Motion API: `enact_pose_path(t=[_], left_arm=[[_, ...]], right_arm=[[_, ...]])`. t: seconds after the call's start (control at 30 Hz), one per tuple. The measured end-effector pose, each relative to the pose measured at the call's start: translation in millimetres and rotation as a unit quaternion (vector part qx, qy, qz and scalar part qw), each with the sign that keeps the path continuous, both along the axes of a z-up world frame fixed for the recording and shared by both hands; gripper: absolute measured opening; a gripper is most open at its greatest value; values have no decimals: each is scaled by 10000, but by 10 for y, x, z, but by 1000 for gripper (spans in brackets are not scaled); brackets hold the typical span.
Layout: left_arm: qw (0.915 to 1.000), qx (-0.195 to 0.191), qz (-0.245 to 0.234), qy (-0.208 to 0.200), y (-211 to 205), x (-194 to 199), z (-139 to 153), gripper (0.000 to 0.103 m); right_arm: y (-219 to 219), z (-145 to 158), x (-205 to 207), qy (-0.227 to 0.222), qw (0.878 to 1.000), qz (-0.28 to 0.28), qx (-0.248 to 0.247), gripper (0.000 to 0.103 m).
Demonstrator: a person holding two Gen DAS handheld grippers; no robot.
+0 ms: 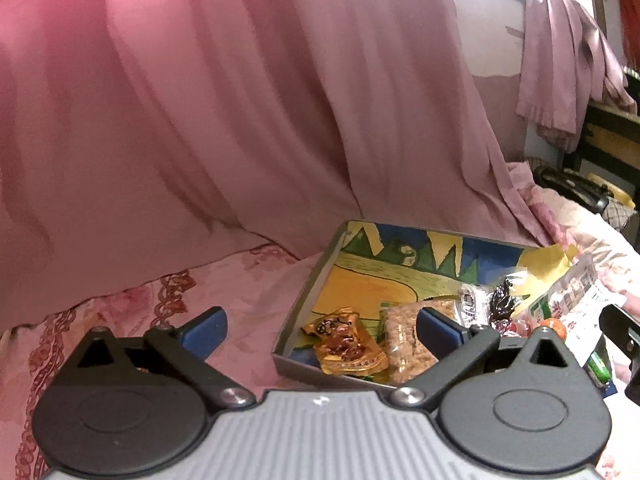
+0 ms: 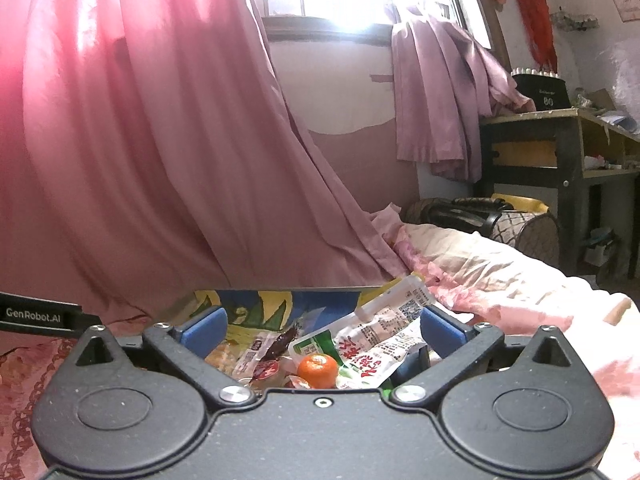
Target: Organize snacks
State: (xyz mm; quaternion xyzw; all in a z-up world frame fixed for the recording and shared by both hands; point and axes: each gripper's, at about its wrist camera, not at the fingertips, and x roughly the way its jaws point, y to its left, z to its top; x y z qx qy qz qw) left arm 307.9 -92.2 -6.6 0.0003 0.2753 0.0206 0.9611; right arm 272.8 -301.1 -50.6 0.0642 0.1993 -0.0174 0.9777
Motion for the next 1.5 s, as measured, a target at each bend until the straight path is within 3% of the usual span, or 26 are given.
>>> enact_pose_path(t=[0.57, 0.9, 1.17, 1.5], left_arm=[[9993, -336, -87, -122, 378, -709, 135, 102], [9987, -496, -12, -136, 606, -1002, 110, 102], [9980, -636, 8, -32, 740, -1252, -26, 102], [9990, -302, -303, 118, 804, -1576, -233, 102]], right_arm=[[331, 371, -711, -177, 9995, 229, -147, 102], [475, 414, -1053, -111, 9994, 234, -233, 102], [573, 404, -1341, 174, 9997, 124, -135, 102], [742, 327, -1626, 696, 9975, -62, -74, 102]])
